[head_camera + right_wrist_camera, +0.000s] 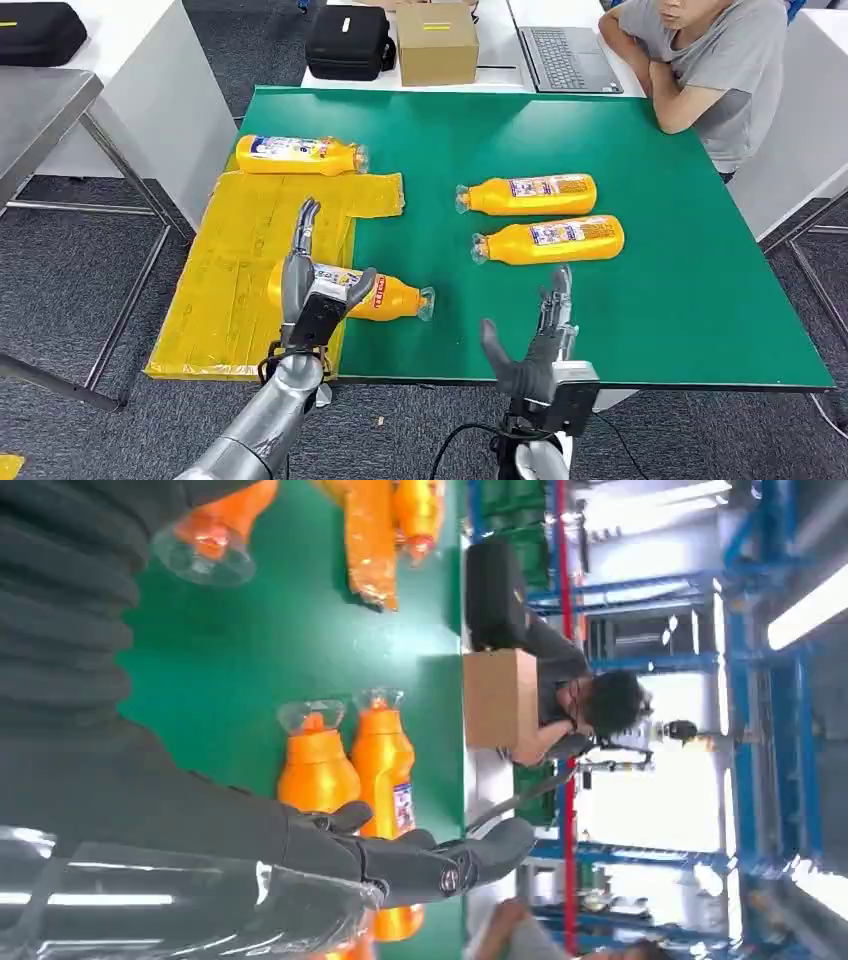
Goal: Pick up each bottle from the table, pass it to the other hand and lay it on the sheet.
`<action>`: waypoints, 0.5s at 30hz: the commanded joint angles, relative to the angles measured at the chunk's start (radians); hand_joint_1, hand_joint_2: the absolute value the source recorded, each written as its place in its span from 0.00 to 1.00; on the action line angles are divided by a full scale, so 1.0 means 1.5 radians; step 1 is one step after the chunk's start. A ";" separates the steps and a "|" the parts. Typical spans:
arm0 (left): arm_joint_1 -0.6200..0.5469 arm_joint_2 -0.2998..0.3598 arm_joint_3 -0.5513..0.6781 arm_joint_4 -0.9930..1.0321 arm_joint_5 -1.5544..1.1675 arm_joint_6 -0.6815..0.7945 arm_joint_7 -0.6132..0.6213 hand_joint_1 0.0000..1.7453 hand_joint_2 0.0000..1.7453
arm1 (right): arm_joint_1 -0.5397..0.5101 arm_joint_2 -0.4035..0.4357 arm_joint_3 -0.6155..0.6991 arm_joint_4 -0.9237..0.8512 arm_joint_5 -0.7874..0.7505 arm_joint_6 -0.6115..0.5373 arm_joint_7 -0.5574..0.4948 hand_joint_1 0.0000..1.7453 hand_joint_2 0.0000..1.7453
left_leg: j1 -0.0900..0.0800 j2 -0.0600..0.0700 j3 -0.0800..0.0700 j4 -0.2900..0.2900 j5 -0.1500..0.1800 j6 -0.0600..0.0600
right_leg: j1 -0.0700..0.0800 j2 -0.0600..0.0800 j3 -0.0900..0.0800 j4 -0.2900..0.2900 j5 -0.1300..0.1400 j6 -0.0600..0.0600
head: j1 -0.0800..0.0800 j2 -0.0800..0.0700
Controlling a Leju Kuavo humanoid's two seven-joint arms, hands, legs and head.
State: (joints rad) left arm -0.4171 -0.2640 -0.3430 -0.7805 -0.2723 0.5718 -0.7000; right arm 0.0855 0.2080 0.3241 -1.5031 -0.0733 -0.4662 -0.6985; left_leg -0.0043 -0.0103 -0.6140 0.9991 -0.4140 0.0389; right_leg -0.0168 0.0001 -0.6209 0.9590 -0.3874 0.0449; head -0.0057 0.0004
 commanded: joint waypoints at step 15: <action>0.006 0.041 -0.063 -0.006 0.056 0.043 0.001 0.00 0.00 | 0.046 0.039 -0.062 -0.126 0.198 -0.155 0.000 0.00 0.00 | 0.001 0.002 0.005 0.000 -0.002 -0.002 | 0.001 0.001 0.004 0.000 -0.002 -0.002 | 0.000 0.000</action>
State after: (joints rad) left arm -0.4011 -0.2396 -0.3925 -0.7858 -0.2202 0.6424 -0.7004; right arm 0.1543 0.2769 0.2434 -1.6945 0.2348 -0.6958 -0.6985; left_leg -0.0043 -0.0101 -0.6143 0.9991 -0.4141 0.0387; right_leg -0.0169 0.0002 -0.6211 0.9590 -0.3875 0.0448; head -0.0050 0.0004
